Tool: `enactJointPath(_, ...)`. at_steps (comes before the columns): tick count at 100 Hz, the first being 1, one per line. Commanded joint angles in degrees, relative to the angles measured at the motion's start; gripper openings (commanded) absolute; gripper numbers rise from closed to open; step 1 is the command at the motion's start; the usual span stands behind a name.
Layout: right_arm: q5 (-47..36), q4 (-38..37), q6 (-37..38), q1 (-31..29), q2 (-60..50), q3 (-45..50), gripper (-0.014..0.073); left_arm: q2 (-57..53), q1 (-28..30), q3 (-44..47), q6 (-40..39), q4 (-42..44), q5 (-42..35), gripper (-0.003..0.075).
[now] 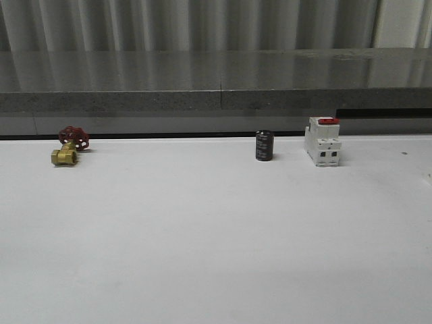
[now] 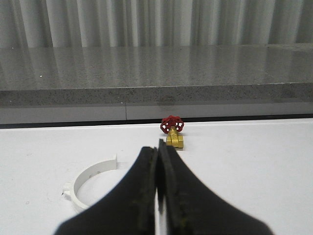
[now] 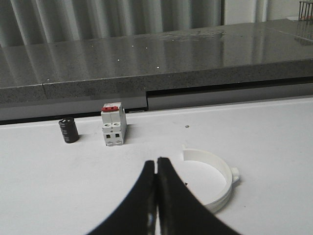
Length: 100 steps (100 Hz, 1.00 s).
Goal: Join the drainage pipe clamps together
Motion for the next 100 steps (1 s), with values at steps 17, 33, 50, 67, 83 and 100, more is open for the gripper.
enactJointPath(17, -4.9, -0.1, -0.4, -0.1, -1.0, -0.9, -0.0067, -1.5, 0.2, 2.6, 0.0, -0.1, -4.0, -0.0021)
enactJointPath(33, -4.9, -0.1, -0.4, -0.1, -1.0, -0.9, -0.0067, -1.5, 0.2, 2.6, 0.0, -0.1, -4.0, -0.0021)
enactJointPath(50, -4.9, -0.1, -0.4, -0.1, -1.0, -0.9, -0.0067, -1.5, 0.2, 0.7, 0.0, -0.6, -5.3, -0.0021)
enactJointPath(67, -4.9, -0.1, -0.4, 0.0, -1.0, -0.9, -0.0067, 0.9, 0.2, -7.6, 0.0, -2.6, 0.5, -0.0021)
enactJointPath(83, -4.9, -0.1, -0.4, 0.0, -1.0, -0.9, -0.0067, 8.7, 0.2, -20.2, 0.0, -9.4, 12.1, -0.0021)
enactJointPath(100, -4.9, -0.1, -0.4, 0.0, -1.0, -0.9, -0.0067, 19.4, 0.2, -34.0, 0.0, -9.7, 27.6, -0.0021)
